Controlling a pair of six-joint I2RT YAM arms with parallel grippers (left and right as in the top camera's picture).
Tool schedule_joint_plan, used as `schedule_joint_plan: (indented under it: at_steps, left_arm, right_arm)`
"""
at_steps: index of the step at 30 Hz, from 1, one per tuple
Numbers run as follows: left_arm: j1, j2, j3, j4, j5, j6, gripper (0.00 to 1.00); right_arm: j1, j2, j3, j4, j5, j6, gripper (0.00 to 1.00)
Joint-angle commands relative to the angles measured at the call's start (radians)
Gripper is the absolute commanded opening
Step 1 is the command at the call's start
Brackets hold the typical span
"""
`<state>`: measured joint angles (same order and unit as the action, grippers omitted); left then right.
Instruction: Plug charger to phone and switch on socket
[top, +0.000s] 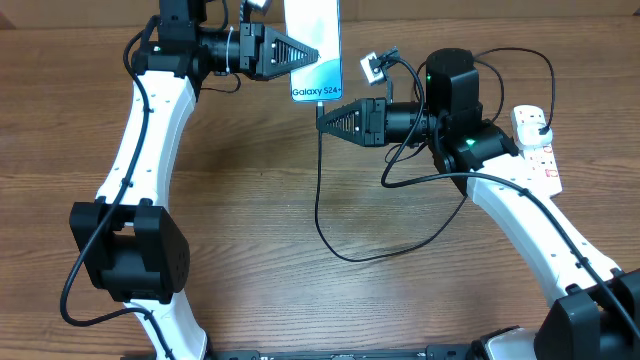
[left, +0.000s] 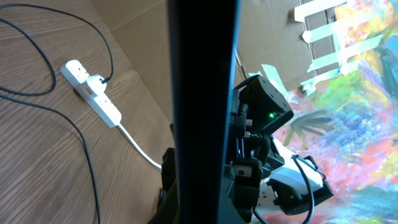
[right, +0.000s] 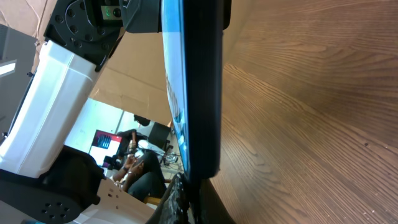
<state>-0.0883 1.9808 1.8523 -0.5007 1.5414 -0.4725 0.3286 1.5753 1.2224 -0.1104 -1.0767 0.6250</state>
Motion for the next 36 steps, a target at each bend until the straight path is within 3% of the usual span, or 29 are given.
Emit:
schedule_joint_plan:
  at_steps: [1,36]
  left_arm:
    - [-0.004,-0.013,0.016,0.004,0.040,0.009,0.04]
    - [-0.004,-0.013,0.016,0.007,0.040,0.000,0.04]
  right_arm:
    - [-0.009,-0.015,0.024,0.007,-0.002,0.000,0.04]
    - [0.011,-0.015,0.024,0.012,-0.013,0.030,0.04]
